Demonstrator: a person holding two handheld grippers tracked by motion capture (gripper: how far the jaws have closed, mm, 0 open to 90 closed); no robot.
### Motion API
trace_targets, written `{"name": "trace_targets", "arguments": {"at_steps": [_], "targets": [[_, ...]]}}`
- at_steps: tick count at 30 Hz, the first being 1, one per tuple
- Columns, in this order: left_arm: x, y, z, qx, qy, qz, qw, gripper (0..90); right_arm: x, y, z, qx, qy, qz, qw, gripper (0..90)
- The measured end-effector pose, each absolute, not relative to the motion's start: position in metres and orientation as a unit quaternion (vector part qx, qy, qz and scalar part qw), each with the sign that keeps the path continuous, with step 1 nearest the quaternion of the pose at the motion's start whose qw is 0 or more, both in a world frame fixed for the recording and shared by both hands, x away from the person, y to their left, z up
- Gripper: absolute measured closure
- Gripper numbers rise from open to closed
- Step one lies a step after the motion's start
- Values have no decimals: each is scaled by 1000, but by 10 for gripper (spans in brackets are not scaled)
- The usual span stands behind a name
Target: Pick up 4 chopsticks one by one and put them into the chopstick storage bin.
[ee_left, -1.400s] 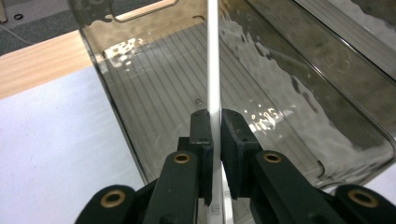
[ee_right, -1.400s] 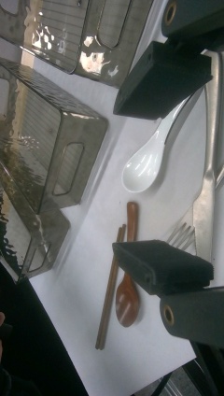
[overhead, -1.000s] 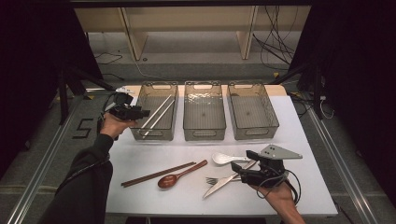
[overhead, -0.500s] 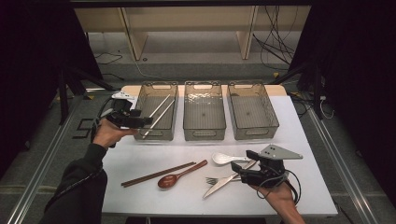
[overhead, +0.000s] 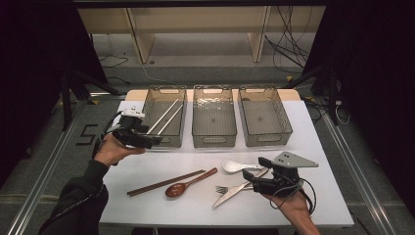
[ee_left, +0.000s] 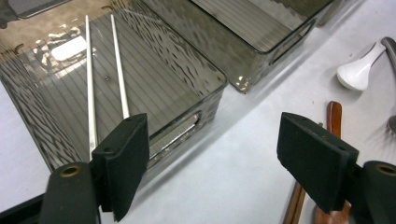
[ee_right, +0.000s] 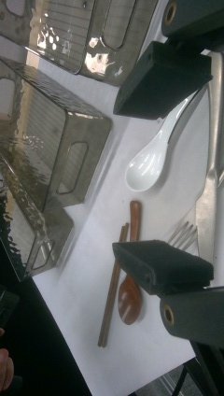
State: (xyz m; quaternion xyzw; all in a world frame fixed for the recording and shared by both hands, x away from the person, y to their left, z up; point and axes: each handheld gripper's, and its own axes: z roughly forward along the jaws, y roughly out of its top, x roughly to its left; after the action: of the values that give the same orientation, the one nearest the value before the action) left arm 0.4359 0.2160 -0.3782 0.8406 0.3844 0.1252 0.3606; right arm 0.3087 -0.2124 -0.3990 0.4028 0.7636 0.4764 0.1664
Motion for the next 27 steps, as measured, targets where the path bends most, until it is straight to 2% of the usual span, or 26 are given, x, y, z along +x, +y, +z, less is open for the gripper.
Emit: {"name": "trace_targets", "arguments": {"at_steps": [18, 27], "targets": [[410, 197, -414, 900, 346, 91, 249, 213, 309, -213, -399, 402, 764, 476, 168, 293], [402, 193, -424, 908, 338, 86, 230, 191, 308, -212, -399, 403, 764, 475, 167, 293]]}}
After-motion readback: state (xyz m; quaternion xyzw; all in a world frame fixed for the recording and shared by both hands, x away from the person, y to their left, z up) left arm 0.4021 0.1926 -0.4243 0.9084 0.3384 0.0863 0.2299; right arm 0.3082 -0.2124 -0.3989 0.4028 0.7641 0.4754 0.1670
